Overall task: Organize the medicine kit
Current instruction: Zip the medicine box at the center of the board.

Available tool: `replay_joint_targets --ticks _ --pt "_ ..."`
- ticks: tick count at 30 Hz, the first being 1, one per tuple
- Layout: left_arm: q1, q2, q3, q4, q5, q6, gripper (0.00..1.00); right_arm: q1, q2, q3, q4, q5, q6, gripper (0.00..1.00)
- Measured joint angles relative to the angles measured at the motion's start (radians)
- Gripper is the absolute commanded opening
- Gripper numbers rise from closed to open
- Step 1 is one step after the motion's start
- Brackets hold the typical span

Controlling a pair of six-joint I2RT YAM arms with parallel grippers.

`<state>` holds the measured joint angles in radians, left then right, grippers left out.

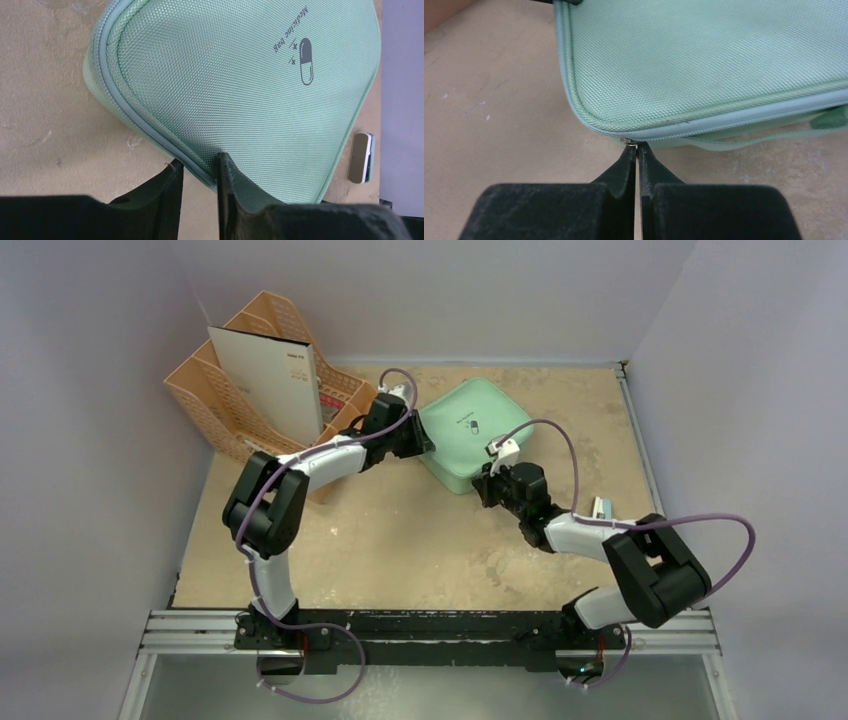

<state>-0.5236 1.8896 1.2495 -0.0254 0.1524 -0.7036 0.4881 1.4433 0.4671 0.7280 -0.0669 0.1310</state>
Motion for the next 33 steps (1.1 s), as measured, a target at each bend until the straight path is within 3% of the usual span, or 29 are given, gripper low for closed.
replay_joint_targets --ticks 10,20,28,30,33 --pt "-0.002 0.003 0.008 -0.013 -0.001 0.02 0.19 -0.024 -0.037 0.023 -0.087 0.129 0.016 0.0" --pt "-0.002 0.003 0.009 -0.013 0.007 0.034 0.18 -0.071 0.003 0.104 -0.183 0.163 0.007 0.0" --pt "0.005 0.03 0.093 -0.09 0.028 0.143 0.18 0.025 -0.016 0.127 -0.279 0.2 -0.012 0.0" --pt "0.022 0.047 0.145 -0.151 0.049 0.174 0.21 0.051 -0.017 0.127 -0.284 0.211 -0.012 0.0" --pt "0.062 0.045 0.171 -0.213 0.104 0.184 0.34 0.091 -0.017 0.129 -0.283 0.211 0.001 0.0"
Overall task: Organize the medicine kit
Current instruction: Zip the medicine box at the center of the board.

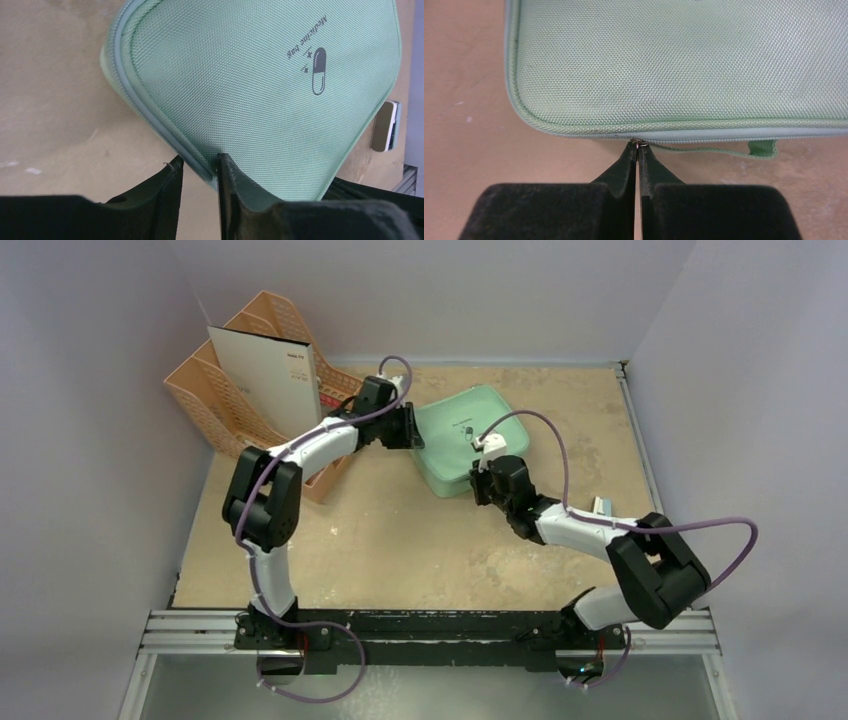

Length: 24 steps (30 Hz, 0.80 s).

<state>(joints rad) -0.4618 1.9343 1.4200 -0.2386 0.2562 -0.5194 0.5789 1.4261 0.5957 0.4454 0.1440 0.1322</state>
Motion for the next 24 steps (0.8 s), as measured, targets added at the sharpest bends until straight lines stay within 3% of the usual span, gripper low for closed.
replay_joint_targets --ticks 4,13,24 --pt "0.053 -0.079 -0.034 -0.075 0.027 0.006 0.43 0.064 0.006 0.028 0.001 0.005 0.026 0.0" --pt "0.041 -0.323 -0.239 -0.036 0.117 -0.066 0.45 0.169 0.091 0.087 0.039 0.053 0.128 0.0" --pt "-0.005 -0.267 -0.32 -0.004 0.085 -0.119 0.45 0.206 0.093 0.093 0.03 0.085 0.238 0.0"
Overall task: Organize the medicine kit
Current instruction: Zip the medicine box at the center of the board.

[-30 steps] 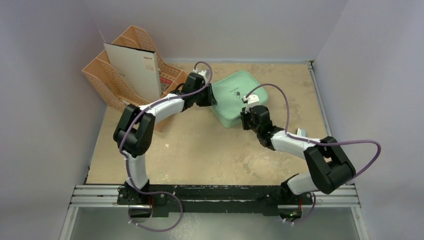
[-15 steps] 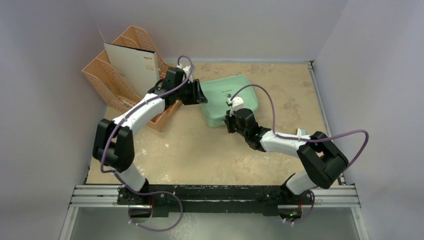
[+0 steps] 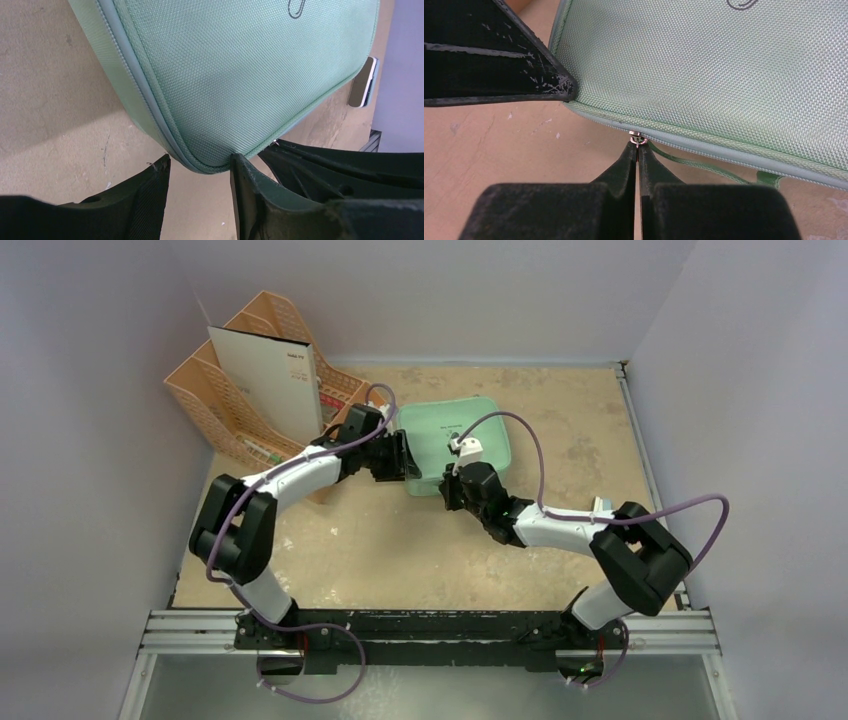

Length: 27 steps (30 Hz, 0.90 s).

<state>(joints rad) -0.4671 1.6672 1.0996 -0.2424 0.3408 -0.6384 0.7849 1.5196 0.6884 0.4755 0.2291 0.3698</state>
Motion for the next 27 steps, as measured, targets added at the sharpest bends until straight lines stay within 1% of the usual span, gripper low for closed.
replay_joint_targets --ticks 3,5,10,13,17,21,27 --pt "0.0 0.018 0.0 0.016 0.002 -0.009 0.45 0.001 0.0 0.0 -0.003 0.005 0.0 0.0" --pt "0.0 0.022 0.0 0.025 0.004 -0.016 0.43 0.0 0.002 0.0 -0.003 0.014 -0.002 0.0" --pt "0.002 0.058 0.006 0.078 0.021 -0.042 0.31 0.001 0.032 0.023 -0.017 0.069 -0.011 0.0" --pt "0.002 0.086 0.036 0.076 0.017 -0.047 0.26 0.001 0.031 0.031 -0.05 0.116 -0.008 0.0" --pt "-0.001 0.105 0.062 0.058 0.003 -0.031 0.17 0.002 0.023 0.041 -0.09 0.156 -0.005 0.0" --pt "-0.005 0.123 0.092 0.027 0.003 -0.016 0.15 0.001 -0.001 0.041 -0.127 0.184 -0.007 0.0" --pt "-0.007 0.132 0.103 0.025 0.003 -0.004 0.15 -0.02 -0.039 0.035 -0.193 0.219 -0.007 0.0"
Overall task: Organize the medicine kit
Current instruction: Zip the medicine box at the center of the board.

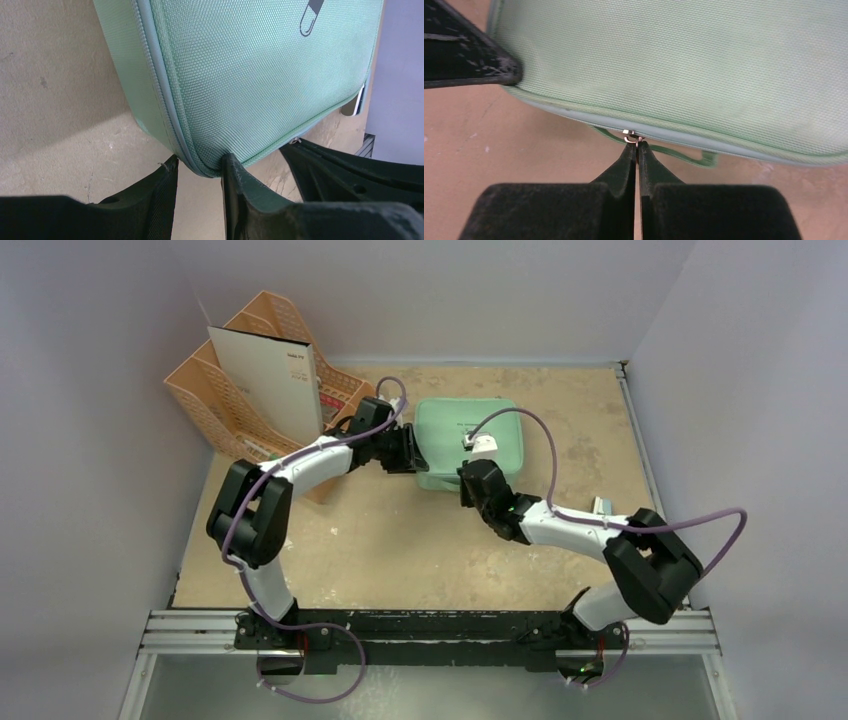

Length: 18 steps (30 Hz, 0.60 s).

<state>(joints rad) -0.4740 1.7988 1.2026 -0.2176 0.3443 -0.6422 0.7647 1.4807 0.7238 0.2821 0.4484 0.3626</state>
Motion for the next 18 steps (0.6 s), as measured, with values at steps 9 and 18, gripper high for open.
replay_joint_targets --ticks 9,18 --pt "-0.002 0.016 0.029 -0.024 0.0 0.025 0.14 -0.122 -0.141 -0.075 -0.112 -0.008 0.004 0.0" --pt "-0.016 0.044 0.061 -0.023 0.014 0.048 0.13 -0.256 -0.259 -0.116 -0.218 -0.091 -0.004 0.0"
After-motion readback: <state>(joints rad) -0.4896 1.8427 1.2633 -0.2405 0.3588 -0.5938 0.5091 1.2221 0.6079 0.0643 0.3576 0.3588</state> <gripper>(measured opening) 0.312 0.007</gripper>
